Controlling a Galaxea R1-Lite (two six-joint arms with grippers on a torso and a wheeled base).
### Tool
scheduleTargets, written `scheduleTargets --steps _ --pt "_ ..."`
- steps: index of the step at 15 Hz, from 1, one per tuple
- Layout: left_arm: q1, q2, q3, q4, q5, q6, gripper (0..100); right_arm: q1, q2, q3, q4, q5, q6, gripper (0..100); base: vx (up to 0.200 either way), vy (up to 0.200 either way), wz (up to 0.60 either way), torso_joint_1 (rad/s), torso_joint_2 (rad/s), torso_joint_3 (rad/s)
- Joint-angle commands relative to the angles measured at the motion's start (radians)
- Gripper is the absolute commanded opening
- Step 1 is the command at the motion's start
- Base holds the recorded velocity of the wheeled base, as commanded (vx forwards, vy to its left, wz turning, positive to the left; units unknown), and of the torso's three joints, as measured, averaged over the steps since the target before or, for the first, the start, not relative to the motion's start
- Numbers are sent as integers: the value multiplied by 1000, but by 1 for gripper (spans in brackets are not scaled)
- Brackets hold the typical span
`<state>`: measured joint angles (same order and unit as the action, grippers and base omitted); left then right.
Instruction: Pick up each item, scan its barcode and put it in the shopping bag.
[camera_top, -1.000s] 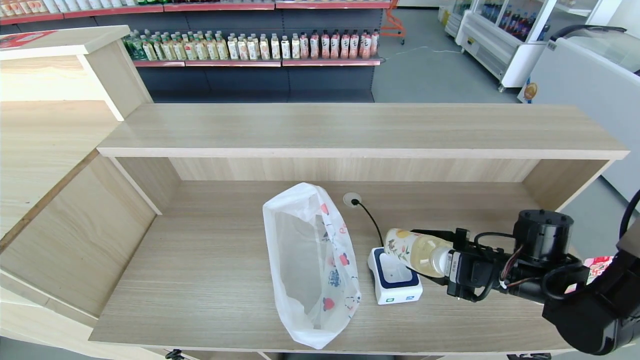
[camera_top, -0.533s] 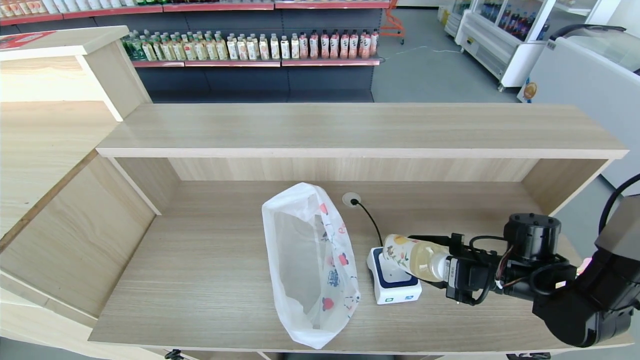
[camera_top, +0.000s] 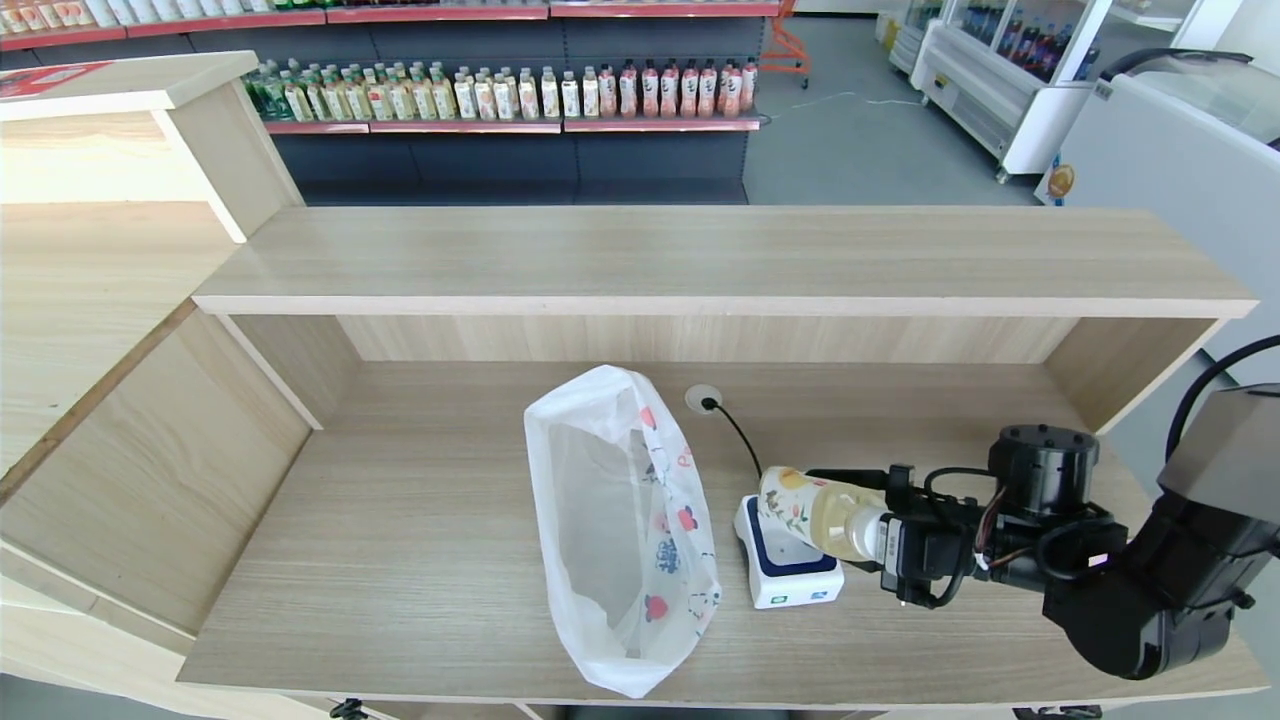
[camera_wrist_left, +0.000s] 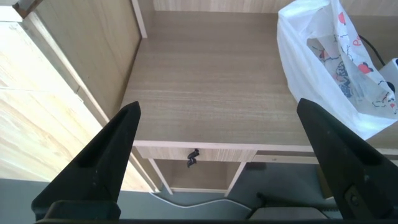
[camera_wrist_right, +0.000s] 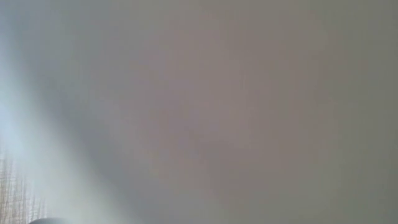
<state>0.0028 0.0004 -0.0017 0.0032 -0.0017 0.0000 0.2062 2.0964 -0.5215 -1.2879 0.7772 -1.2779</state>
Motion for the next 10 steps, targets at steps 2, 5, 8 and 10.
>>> scheduleTargets --steps 2,5,8,10 --pt "0 0 0 0 0 0 100 -1 22 -3 1 2 -11 0 0 0 0 0 0 0" --pt "0 0 0 0 0 0 100 -1 30 -3 1 8 -14 0 0 0 0 0 0 0" --pt "0 0 0 0 0 0 100 -1 33 -6 -2 8 -15 0 0 0 0 0 0 0" --pt "0 0 0 0 0 0 100 -1 33 -11 -2 8 -21 0 0 0 0 0 0 0"
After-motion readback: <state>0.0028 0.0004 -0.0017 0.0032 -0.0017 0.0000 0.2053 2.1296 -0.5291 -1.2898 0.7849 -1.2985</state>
